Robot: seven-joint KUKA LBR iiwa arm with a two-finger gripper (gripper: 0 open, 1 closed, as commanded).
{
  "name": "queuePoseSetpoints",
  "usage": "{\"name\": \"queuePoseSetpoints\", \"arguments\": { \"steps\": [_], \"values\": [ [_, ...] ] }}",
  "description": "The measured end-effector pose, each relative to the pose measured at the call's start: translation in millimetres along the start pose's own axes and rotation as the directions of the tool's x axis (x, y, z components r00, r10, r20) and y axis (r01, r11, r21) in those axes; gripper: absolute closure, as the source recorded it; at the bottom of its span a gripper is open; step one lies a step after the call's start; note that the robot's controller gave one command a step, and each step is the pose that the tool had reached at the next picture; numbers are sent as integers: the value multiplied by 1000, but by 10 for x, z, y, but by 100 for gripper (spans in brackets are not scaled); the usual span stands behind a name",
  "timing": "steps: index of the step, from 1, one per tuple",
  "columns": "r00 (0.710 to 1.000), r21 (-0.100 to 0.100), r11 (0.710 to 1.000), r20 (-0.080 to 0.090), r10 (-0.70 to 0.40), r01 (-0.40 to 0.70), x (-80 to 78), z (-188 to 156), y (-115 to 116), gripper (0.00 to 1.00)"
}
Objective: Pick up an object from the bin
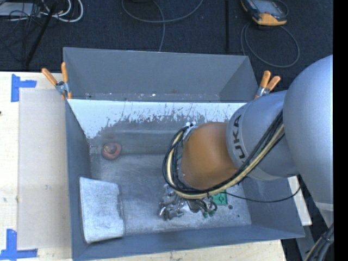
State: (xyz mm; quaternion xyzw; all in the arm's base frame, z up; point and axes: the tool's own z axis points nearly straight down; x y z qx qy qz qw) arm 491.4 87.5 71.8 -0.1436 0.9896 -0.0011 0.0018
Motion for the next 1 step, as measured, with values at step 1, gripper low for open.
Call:
{"name": "queuePoseSetpoints", "arguments": {
  "steps": [1],
  "values": [
    [990,-2,990,4,-140,140,107,-1566,229,100]
  ]
}}
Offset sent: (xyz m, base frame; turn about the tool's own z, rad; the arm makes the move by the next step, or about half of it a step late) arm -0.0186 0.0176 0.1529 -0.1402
